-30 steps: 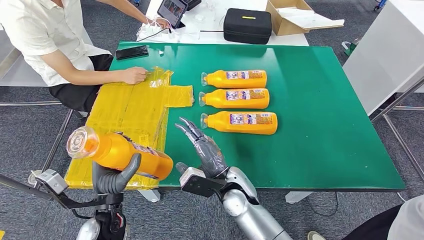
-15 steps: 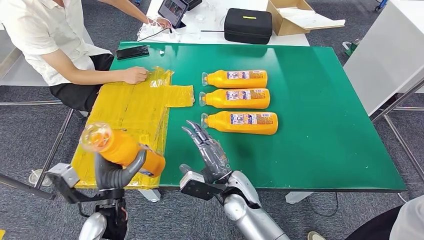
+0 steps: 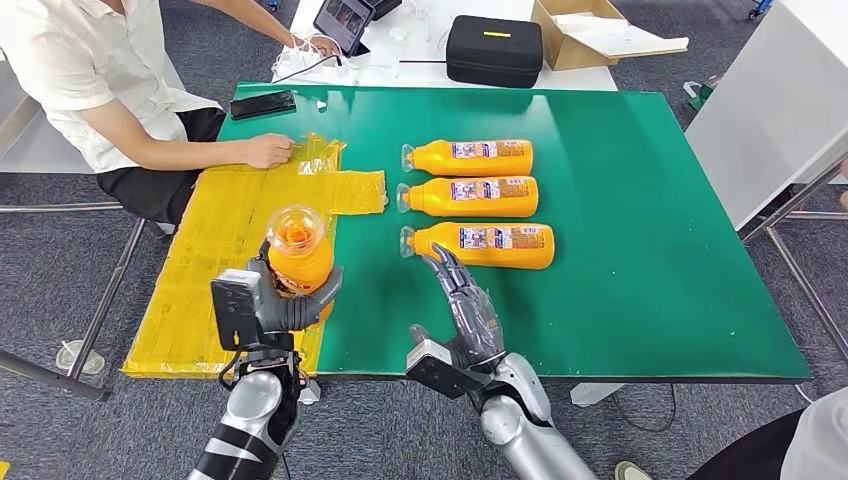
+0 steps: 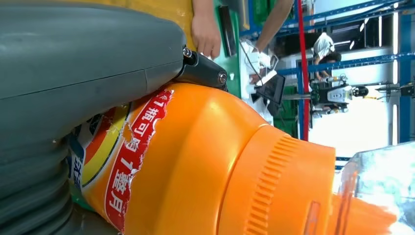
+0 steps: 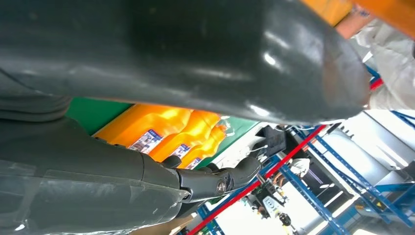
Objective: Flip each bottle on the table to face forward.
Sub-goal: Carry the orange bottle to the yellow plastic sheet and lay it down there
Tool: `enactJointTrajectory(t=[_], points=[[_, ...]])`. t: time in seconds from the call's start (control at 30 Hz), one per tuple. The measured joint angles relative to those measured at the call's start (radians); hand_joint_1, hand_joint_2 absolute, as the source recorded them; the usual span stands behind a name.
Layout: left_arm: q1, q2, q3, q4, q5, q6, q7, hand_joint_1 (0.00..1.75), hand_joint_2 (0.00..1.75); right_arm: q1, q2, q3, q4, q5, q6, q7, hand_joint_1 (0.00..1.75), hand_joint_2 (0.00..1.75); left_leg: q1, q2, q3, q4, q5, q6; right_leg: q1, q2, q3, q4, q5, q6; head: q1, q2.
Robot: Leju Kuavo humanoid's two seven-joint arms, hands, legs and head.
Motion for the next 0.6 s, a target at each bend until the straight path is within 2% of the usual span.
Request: enactJointTrajectory(t=[0.13, 0.23, 0.3, 0.37, 0.47, 0.6], points=[[-0.038, 0.011, -0.020, 0.067, -0.142, 0.118, 0.034, 1.75, 1.75, -0.001, -0.006, -0.010, 0.007, 0.010, -0.002, 0.000, 0.00, 0.00, 0.000, 0.000, 0.000, 0.000, 0.000, 0.000, 0.000, 0.000, 0.000, 0.000, 0.000, 0.000, 0.000, 0.000], [-0.089, 0.028, -0.039, 0.155, -0.345, 0.222, 0.110, 1.75, 1.75, -0.003, -0.007, -0.021, 0.011, 0.018, 0.006, -0.004, 0.00, 0.00, 0.000, 0.000, -0.001, 0.000, 0.000, 0.000, 0.000, 0.000, 0.000, 0.000, 0.000, 0.000, 0.000, 0.000], [-0.124, 0.043, -0.049, 0.219, -0.471, 0.254, 0.176, 1.75, 1.75, -0.003, -0.007, -0.028, 0.011, 0.027, 0.013, -0.007, 0.00, 0.00, 0.000, 0.000, -0.001, 0.000, 0.001, 0.000, 0.000, 0.000, 0.000, 0.000, 0.000, 0.000, 0.000, 0.000], [-0.154, 0.058, -0.055, 0.275, -0.576, 0.259, 0.246, 1.75, 1.75, 0.000, -0.007, -0.037, 0.011, 0.033, 0.021, -0.008, 0.00, 0.00, 0.000, 0.000, -0.001, 0.000, 0.001, 0.000, 0.000, 0.000, 0.000, 0.000, 0.000, 0.000, 0.000, 0.000], [-0.192, 0.079, -0.060, 0.346, -0.681, 0.210, 0.336, 1.75, 1.75, 0.012, -0.007, -0.051, 0.007, 0.034, 0.027, -0.009, 0.00, 0.00, 0.000, 0.000, -0.001, 0.000, 0.001, 0.000, 0.000, 0.000, 0.000, 0.000, 0.000, 0.000, 0.000, 0.000], [-0.224, 0.101, -0.064, 0.405, -0.722, 0.173, 0.377, 1.75, 1.75, 0.026, -0.007, -0.067, 0.002, 0.036, 0.032, -0.009, 0.00, 0.00, 0.000, 0.000, -0.001, 0.000, 0.001, 0.000, 0.000, 0.000, 0.000, 0.001, 0.000, 0.000, 0.000, 0.000]])
